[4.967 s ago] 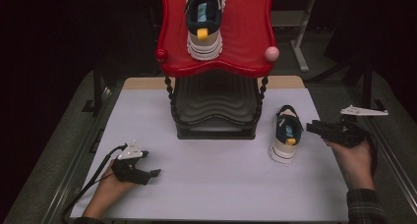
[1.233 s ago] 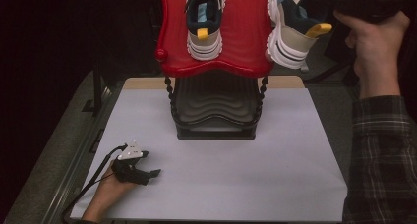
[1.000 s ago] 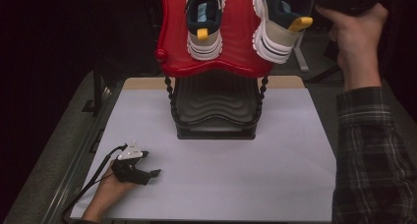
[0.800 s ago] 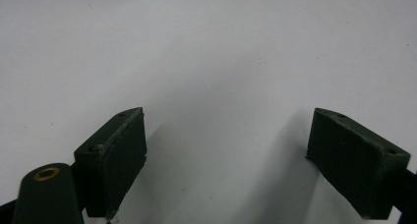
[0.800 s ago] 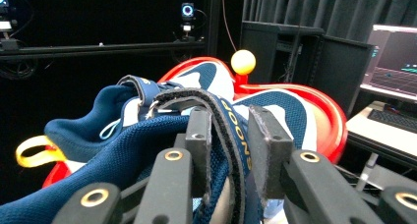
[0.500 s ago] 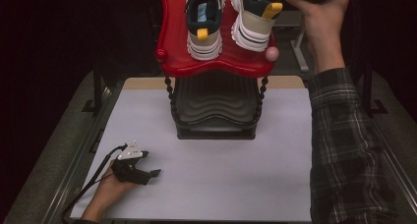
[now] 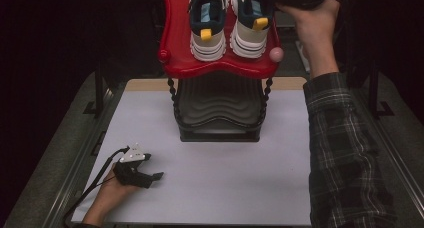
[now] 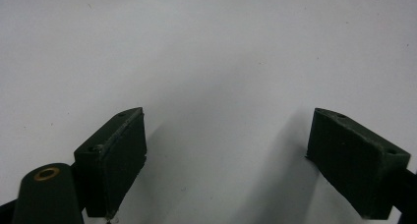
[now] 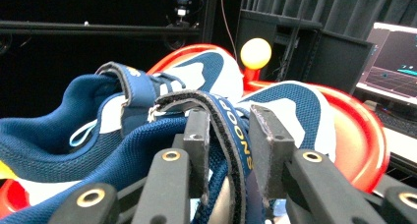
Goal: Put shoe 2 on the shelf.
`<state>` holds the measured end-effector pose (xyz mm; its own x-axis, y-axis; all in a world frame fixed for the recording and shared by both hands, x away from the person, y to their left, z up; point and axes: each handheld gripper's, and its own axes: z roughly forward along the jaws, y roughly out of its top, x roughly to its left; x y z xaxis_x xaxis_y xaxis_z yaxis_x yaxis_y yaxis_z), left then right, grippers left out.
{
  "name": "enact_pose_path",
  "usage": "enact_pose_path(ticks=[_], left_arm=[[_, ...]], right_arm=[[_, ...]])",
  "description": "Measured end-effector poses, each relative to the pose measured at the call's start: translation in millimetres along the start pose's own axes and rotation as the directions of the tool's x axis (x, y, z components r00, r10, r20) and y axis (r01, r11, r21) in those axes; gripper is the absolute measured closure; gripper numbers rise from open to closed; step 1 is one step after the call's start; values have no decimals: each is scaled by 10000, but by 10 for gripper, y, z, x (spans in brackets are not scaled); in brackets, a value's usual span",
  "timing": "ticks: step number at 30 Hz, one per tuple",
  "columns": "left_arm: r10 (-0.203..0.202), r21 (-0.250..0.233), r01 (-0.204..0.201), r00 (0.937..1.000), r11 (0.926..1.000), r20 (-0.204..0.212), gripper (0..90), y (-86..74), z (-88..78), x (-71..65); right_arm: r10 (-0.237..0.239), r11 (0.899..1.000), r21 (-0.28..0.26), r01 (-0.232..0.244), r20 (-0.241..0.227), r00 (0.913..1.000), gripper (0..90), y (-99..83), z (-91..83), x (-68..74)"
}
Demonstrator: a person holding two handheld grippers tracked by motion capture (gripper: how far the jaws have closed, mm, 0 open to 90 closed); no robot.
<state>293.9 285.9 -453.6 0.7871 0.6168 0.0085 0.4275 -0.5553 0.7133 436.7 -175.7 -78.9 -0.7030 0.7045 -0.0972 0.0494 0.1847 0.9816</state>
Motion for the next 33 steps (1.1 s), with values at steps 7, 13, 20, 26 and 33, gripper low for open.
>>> enact_pose_path(ticks=[7, 13, 20, 26, 33], left_arm=[[-10, 3, 10, 10000, 10000, 3, 141, 0, 0, 0], [-5, -1, 5, 10000, 10000, 1, 141, -1, 0, 0], [-23, 2, 23, 10000, 10000, 14, 140, -1, 1, -1], [-20, -7, 20, 10000, 10000, 5, 140, -1, 1, -2], [-52, -22, 52, 10000, 10000, 4, 141, -1, 2, -3]], right_arm=[[16, 9999, 126, -16, -43, 10000, 690, -31, 78, 98], [142, 9997, 179, -141, -45, 9999, 666, -39, 97, 138], [632, 9969, 500, -607, -488, 9968, 448, -47, -40, 106], [878, 9947, 581, -853, -432, 9952, 373, -110, -281, 29], [1174, 9910, 672, -1155, -245, 9928, 295, -266, -589, -90]])
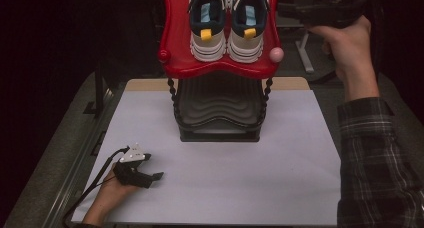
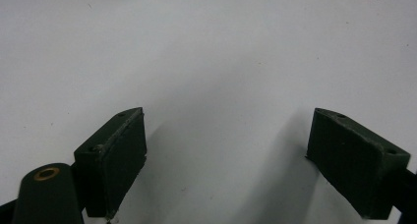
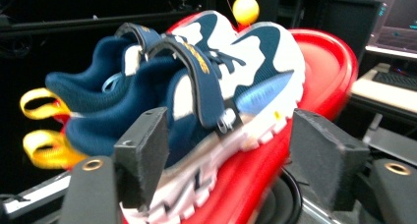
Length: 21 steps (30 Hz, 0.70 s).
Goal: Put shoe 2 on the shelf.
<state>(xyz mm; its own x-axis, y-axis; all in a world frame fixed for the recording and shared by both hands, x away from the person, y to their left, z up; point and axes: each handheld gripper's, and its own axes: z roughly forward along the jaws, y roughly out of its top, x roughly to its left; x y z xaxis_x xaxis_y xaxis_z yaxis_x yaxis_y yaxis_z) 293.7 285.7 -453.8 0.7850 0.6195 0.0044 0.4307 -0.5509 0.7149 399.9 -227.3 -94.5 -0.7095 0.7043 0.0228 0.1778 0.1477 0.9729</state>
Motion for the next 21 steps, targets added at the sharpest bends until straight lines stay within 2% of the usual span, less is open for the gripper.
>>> enact_pose_path(ticks=[2, 6, 9, 21], left_arm=[[-9, -10, 9, 10000, 10000, -6, 141, 0, 0, -1], [18, 11, -18, 10000, 10000, 3, 141, 0, -1, 1], [23, 15, -23, 10000, 10000, 1, 141, 0, -1, 1], [26, 56, -26, 10000, 10000, 20, 141, 1, -5, 2]], right_arm=[[6, 10000, 29, -6, 37, 10000, 291, -21, -22, -8], [91, 9997, 219, -94, 136, 9999, 280, -198, -153, -50], [128, 9995, 285, -133, 173, 9998, 280, -261, -191, -60], [439, 9970, 638, -447, 138, 9989, 279, -770, -390, -131]])
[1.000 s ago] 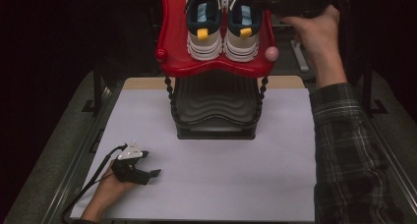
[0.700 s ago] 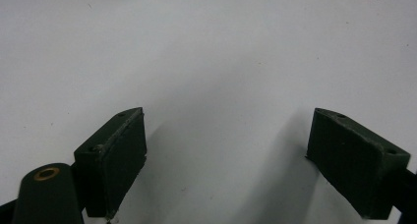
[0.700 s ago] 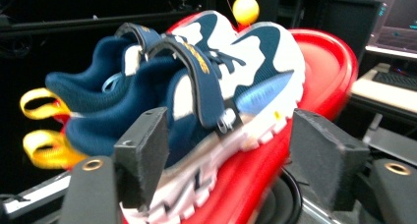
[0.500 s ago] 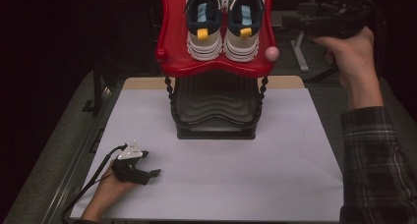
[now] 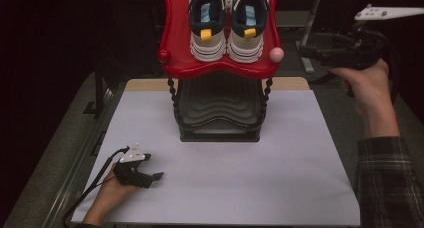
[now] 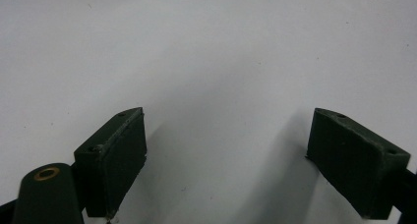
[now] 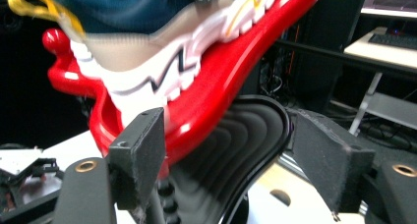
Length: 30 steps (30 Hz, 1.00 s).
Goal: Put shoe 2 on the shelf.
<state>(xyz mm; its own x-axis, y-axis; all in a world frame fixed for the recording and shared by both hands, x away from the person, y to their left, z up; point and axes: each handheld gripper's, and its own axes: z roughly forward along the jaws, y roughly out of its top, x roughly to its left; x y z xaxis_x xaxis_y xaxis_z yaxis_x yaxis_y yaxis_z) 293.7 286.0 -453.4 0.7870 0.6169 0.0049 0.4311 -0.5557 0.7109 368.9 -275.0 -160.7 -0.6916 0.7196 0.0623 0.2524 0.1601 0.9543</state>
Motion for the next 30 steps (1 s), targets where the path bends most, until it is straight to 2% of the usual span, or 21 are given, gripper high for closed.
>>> enact_pose_path(ticks=[2, 3, 6, 7, 9, 10, 11, 13, 15, 17, 19, 20, 21, 24, 25, 27, 28, 30], left_arm=[[-3, -2, 3, 10000, 10000, 2, 141, 0, 0, 0], [3, 0, -3, 10000, 10000, -2, 141, 0, 0, 0], [-25, -35, 25, 10000, 10000, -14, 141, 0, 2, -2], [-39, -62, 39, 10000, 10000, -11, 141, 0, 4, -2], [-41, -64, 41, 10000, 10000, -9, 141, 0, 4, -2], [-41, -64, 41, 10000, 10000, -9, 141, 0, 4, -2], [-38, -63, 38, 10000, 10000, -10, 141, 0, 4, -2], [-43, -67, 43, 10000, 10000, -12, 141, 0, 4, -3], [-29, -65, 29, 10000, 10000, -22, 141, 0, 4, -4], [-28, -63, 28, 10000, 10000, -21, 141, 0, 4, -3], [-26, -66, 26, 10000, 10000, -25, 141, 0, 4, -4], [-26, -66, 26, 10000, 10000, -25, 141, 0, 4, -4], [-26, -65, 26, 10000, 10000, -23, 141, 0, 4, -3], [-28, -79, 28, 10000, 10000, -32, 141, -1, 5, -4], [-29, -79, 29, 10000, 10000, -32, 141, -1, 5, -4], [-21, -80, 20, 10000, 10000, -36, 141, -1, 5, -4], [-21, -80, 20, 10000, 10000, -36, 141, -1, 5, -4], [-23, -70, 23, 10000, 10000, -32, 141, -1, 4, -4]], right_arm=[[2, 10000, 93, -2, 26, 10000, 276, -80, -10, -5], [23, 9998, 181, -23, 19, 10000, 273, -182, -23, -12], [106, 9997, 213, -106, -1, 9999, 270, -259, -35, -16], [148, 9995, 297, -148, -10, 9999, 269, -358, -49, -19], [220, 9990, 388, -220, -10, 9998, 268, -446, -61, -15], [220, 9990, 388, -220, -10, 9998, 268, -446, -61, -15], [260, 9984, 510, -261, 19, 9997, 264, -534, -73, -13], [263, 9982, 530, -262, -1, 9997, 263, -568, -75, -14], [404, 9967, 697, -407, 53, 9992, 257, -718, -86, -15], [425, 9964, 736, -428, 63, 9991, 257, -755, -87, -19], [630, 9944, 842, -634, 83, 9980, 244, -915, -82, -27], [630, 9944, 842, -634, 83, 9980, 244, -915, -82, -27], [698, 9925, 998, -702, 78, 9975, 226, -1039, -65, -28], [754, 9910, 1103, -758, 75, 9971, 209, -1134, -51, -24], [776, 9901, 1162, -782, 96, 9969, 200, -1187, -44, -20], [703, 9877, 1369, -758, 446, 9965, 167, -1351, -14, 4], [703, 9877, 1369, -758, 446, 9965, 167, -1351, -14, 4], [774, 9842, 1550, -851, 551, 9955, 140, -1491, 12, 14]])
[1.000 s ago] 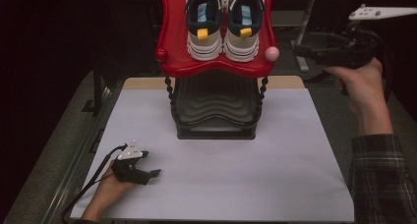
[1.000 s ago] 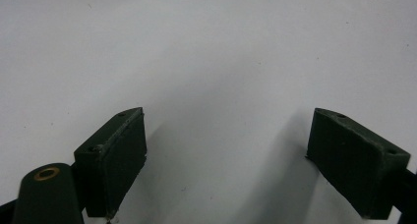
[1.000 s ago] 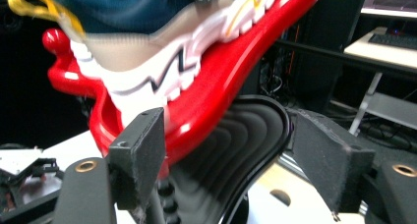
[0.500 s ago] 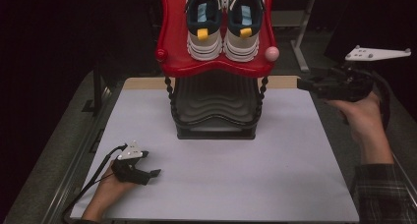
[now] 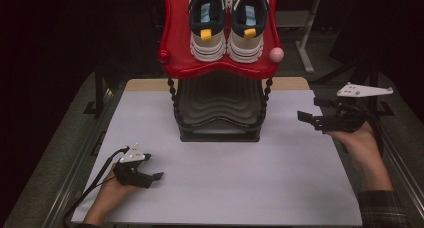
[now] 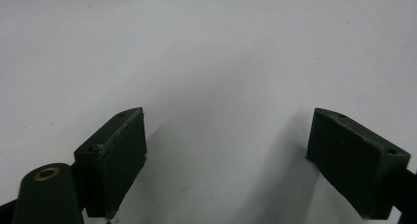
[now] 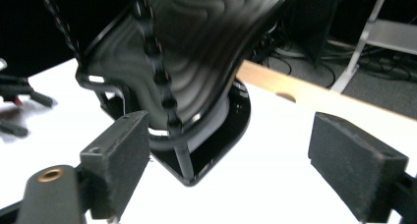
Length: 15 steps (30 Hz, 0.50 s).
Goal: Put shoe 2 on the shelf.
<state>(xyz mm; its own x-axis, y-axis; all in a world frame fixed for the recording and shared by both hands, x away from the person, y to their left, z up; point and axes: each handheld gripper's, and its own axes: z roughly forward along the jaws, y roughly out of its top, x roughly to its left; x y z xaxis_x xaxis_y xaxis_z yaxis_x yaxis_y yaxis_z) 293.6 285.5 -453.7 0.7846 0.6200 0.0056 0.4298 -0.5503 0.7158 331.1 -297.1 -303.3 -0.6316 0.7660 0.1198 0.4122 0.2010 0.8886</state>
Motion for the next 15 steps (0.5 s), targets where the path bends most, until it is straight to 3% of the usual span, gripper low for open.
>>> enact_pose_path(ticks=[15], left_arm=[[7, 14, -7, 10000, 10000, 7, 141, -1, -1, 0]], right_arm=[[317, 9946, 979, -343, 282, 9991, 108, -697, 182, 23]])
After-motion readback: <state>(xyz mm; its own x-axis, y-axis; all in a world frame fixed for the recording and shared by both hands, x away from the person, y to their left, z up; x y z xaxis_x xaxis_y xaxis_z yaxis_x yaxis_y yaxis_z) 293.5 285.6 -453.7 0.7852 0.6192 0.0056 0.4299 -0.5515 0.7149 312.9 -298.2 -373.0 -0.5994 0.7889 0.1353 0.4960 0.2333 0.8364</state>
